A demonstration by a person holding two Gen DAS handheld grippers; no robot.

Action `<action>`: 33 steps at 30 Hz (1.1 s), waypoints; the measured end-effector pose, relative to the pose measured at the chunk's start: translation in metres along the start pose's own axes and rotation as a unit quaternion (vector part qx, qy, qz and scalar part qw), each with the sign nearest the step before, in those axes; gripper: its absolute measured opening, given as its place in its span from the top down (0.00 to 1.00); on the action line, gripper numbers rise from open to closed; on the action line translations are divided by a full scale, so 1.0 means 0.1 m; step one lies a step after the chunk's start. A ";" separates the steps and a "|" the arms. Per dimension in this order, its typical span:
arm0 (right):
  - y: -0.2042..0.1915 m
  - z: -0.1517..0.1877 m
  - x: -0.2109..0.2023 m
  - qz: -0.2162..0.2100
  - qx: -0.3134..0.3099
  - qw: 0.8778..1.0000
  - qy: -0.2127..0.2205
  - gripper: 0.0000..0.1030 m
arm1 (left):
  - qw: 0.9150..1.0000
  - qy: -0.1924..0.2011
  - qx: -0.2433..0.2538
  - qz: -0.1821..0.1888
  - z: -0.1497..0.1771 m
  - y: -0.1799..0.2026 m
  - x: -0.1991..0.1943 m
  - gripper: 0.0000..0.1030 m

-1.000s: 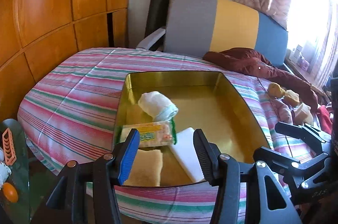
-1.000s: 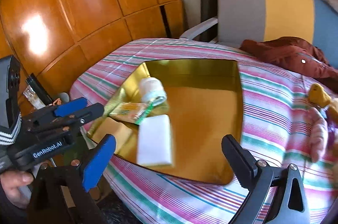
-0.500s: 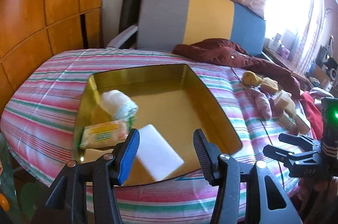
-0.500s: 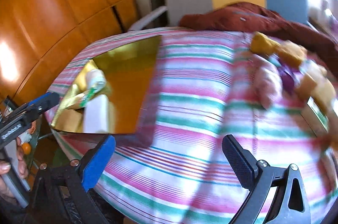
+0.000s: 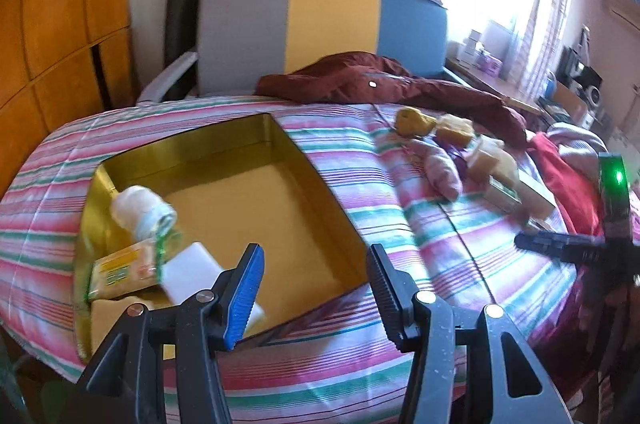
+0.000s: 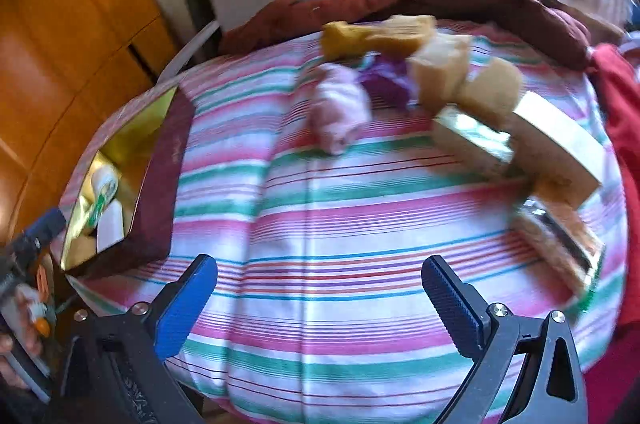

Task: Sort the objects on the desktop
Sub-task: 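Move both open tools back toward the remaining items on the bedspread, then grasp the white box with the right tool while the left tool grasps the pink sock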

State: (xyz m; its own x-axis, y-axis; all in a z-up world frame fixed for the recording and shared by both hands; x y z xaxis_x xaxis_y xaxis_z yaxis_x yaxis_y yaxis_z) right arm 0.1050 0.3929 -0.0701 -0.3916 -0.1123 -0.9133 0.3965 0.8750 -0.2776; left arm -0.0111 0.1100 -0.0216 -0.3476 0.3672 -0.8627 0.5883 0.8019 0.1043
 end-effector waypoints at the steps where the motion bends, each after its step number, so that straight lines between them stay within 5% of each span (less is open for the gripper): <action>1: 0.09 -0.01 -0.06 -0.003 0.011 1.000 0.004 0.00 | 1.000 -0.001 0.005 0.002 -0.01 0.04 0.01 0.48; 14: 0.94 -0.33 -0.50 0.067 0.055 0.996 0.032 0.00 | 0.997 -0.029 0.061 0.045 -0.15 0.55 0.20 0.47; 17: 1.17 -0.46 -0.52 0.055 0.071 0.996 0.026 0.00 | 0.995 -0.040 0.071 0.049 -0.17 0.65 0.29 0.47; 23: 1.33 -0.71 -0.48 0.116 0.012 0.993 -0.006 0.00 | 0.993 -0.055 0.081 0.065 -0.25 0.82 0.42 0.47; 33: 1.56 -1.00 -0.09 0.143 -0.058 0.985 -0.075 0.00 | 0.989 -0.074 0.096 0.086 -0.54 1.11 0.66 0.47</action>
Point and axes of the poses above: each gripper's, at about its wrist camera, not at the fingertips, and x roughly the way its jaws point, y to its right, z to its underside, the point moved 2 cm from there along x, roughly the way its jaws point, and after that the axes turned 15 degrees about -y, right-handed, at the moved point
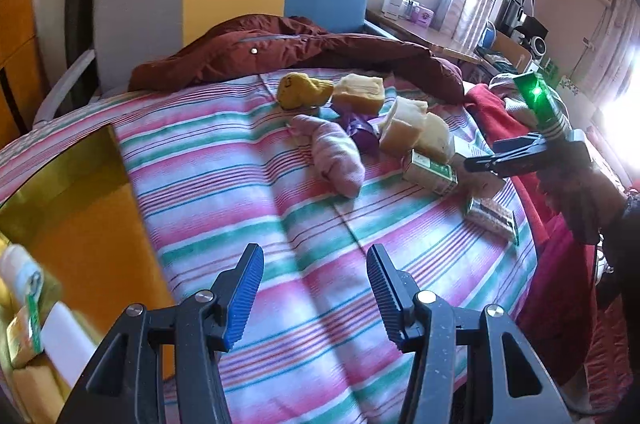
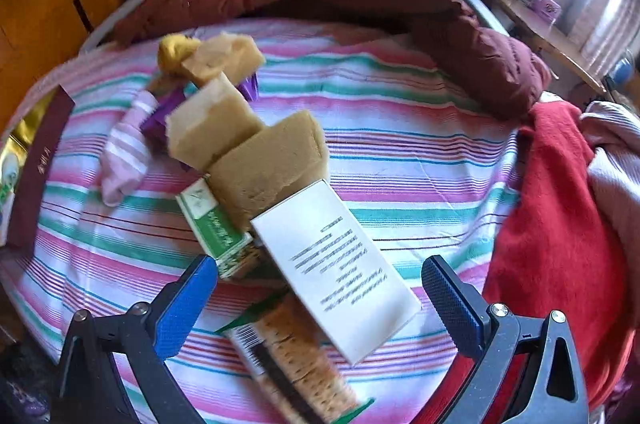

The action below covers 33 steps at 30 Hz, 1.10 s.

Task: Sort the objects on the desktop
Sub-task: 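Grasp the white box with the right tool while the left tool grasps the pink sock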

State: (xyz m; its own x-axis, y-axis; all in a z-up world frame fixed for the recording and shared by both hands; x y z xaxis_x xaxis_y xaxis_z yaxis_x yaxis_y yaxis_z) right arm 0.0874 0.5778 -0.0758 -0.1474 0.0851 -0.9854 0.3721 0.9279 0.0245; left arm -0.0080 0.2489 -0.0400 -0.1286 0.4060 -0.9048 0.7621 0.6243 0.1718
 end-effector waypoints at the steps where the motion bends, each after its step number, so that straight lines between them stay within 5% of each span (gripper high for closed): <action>1: 0.02 -0.02 0.04 -0.002 -0.001 1.000 -0.005 0.00 | 1.000 -0.001 0.000 0.002 -0.04 0.01 0.02 0.47; 5: 0.04 -0.05 0.14 -0.003 -0.004 1.000 -0.018 0.04 | 1.000 -0.011 -0.002 0.012 -0.26 0.08 0.19 0.47; 7: 0.03 -0.04 0.16 -0.005 -0.008 1.000 -0.017 0.27 | 1.000 -0.012 -0.005 0.018 -0.36 0.10 0.27 0.47; 15: 0.10 -0.02 0.17 0.000 0.006 1.000 -0.008 0.43 | 1.000 -0.026 -0.008 0.015 -0.77 0.15 0.60 0.42; 29: 0.20 -0.04 0.12 -0.023 0.031 0.999 0.014 0.51 | 0.998 -0.058 0.008 -0.015 -1.15 0.28 1.19 0.39; 33: 0.23 -0.06 0.11 -0.034 0.045 0.998 0.025 0.51 | 0.997 -0.069 0.005 -0.028 -1.16 0.25 1.37 0.51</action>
Point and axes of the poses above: each gripper's, at about its wrist camera, not at the fingertips, and x roughly the way its jaws point, y to its right, z to its underside, the point moved 2 cm from there along x, roughly the way its jaws point, and after that the axes turned 15 degrees about -y, right-handed, at the moved point
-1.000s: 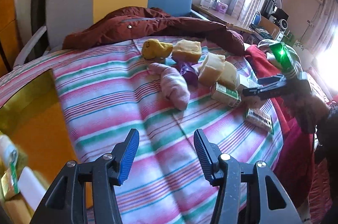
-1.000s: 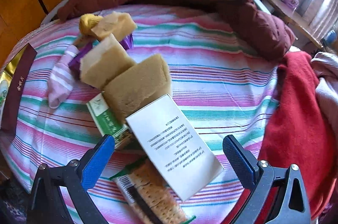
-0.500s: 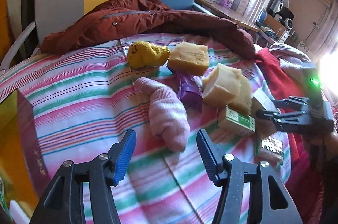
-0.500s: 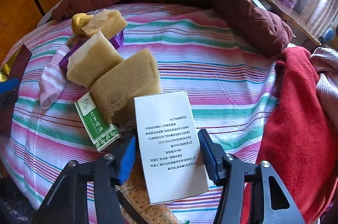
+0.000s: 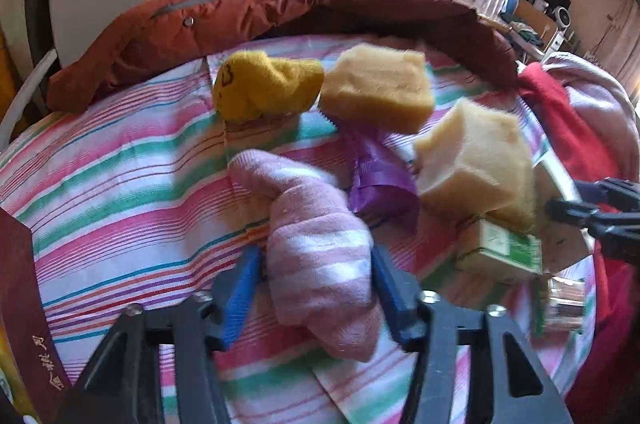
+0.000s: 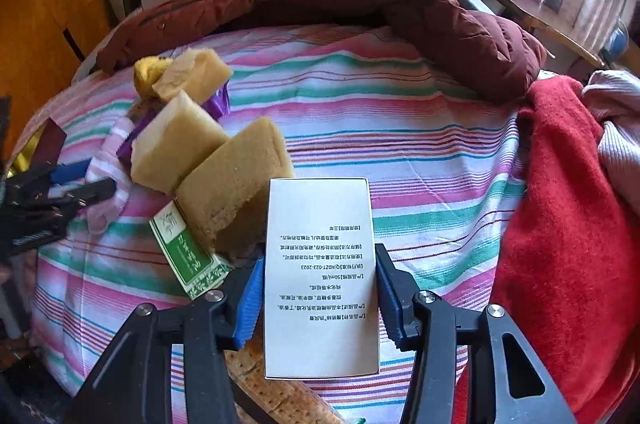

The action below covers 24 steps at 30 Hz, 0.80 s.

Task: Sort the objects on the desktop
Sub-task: 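Grasp the white box with the right tool while the left tool grasps the pink sock, then carry the white box and pink sock to the gold tray and release them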

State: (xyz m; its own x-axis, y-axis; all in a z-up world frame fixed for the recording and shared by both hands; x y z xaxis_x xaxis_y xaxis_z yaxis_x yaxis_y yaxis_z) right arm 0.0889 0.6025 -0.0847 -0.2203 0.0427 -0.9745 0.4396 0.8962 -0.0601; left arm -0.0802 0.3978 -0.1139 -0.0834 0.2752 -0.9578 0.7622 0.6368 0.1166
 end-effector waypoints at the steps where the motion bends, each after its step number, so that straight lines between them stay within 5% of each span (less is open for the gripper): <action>1: 0.01 0.00 -0.01 -0.005 0.005 1.000 0.004 0.51 | 1.000 0.005 -0.004 0.008 0.02 -0.01 0.00 0.53; 5: 0.06 -0.02 -0.02 -0.027 0.023 0.999 0.022 0.51 | 1.000 0.021 0.006 0.005 0.13 0.00 -0.09 0.63; 24: -0.07 0.22 -0.63 -0.038 0.077 0.990 0.115 0.51 | 0.995 0.088 -0.022 0.029 0.79 -0.26 -0.87 0.64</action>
Point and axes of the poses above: each gripper's, at about its wrist camera, not at the fingertips, and x roughly the way its jaws point, y to its right, z to its underside, the point moved 2 cm from there along x, roughly the way its jaws point, and after that the axes turned 15 degrees about -y, right-handed, at the moved point
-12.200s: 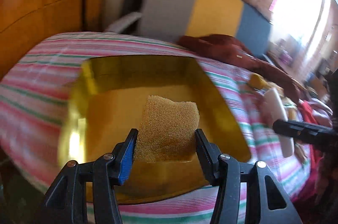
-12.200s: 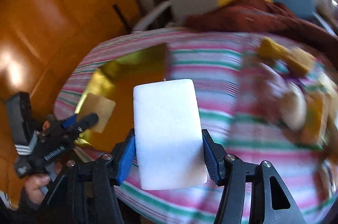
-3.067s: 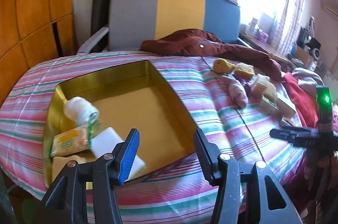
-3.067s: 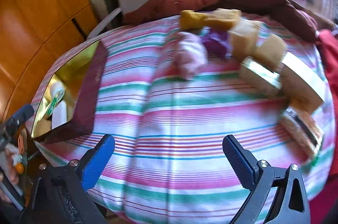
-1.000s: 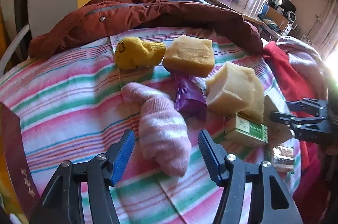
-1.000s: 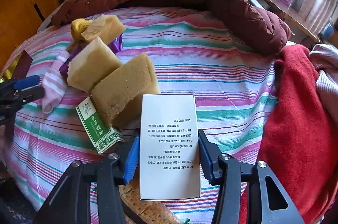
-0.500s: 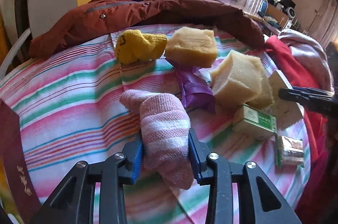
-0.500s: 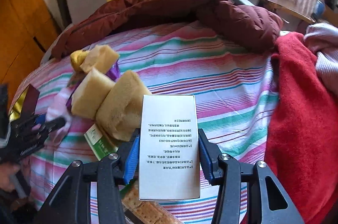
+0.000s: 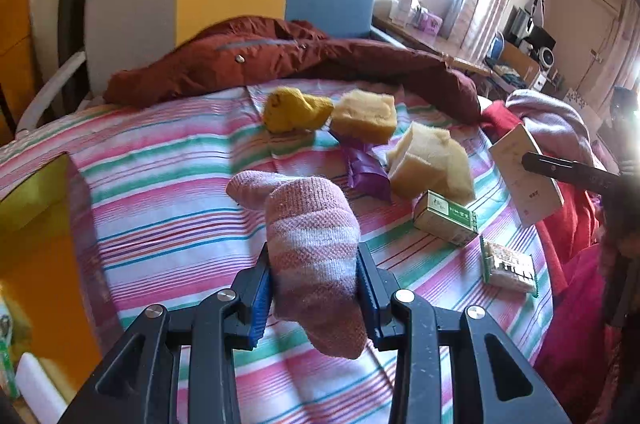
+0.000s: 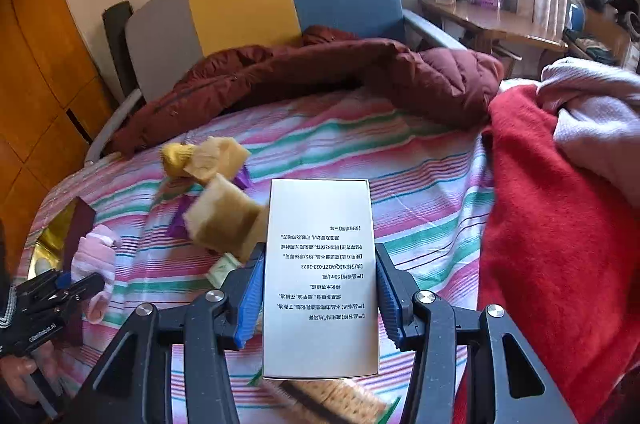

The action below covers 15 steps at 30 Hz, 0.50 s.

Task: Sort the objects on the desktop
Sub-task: 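Carry the white box and pink sock to the gold tray and release them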

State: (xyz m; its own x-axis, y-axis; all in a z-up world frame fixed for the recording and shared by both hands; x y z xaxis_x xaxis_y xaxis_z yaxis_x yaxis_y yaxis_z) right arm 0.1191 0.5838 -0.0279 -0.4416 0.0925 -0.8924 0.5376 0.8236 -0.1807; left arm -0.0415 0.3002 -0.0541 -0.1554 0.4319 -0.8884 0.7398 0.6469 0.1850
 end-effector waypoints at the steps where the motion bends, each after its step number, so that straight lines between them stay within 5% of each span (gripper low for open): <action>1: -0.06 0.02 -0.07 -0.004 -0.003 1.000 0.007 0.51 | 1.000 0.004 -0.003 0.000 0.04 -0.03 -0.06 0.64; 6: -0.48 0.10 -0.25 -0.045 -0.030 0.998 0.024 0.51 | 0.999 0.025 -0.030 -0.009 0.21 -0.27 -0.34 0.64; 15: -1.83 0.19 -0.11 -0.130 -0.134 0.982 0.005 0.51 | 0.990 0.062 -0.118 -0.042 0.65 -1.08 -0.88 0.64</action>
State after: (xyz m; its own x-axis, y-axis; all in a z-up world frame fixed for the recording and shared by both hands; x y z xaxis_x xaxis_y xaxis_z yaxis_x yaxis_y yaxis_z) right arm 0.0393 0.4216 0.0071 -0.5462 -0.1355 -0.8266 0.1976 0.9381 -0.2844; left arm -0.0654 0.1512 -0.0236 -0.2997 0.4348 -0.8492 0.5495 0.8063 0.2189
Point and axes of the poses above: each gripper's, at about its wrist camera, not at the fingertips, and x roughly the way its jaws point, y to its right, z to its underside, the point moved 2 cm from there along x, roughly the way its jaws point, and after that the axes turned 15 degrees about -y, right-handed, at the moved point
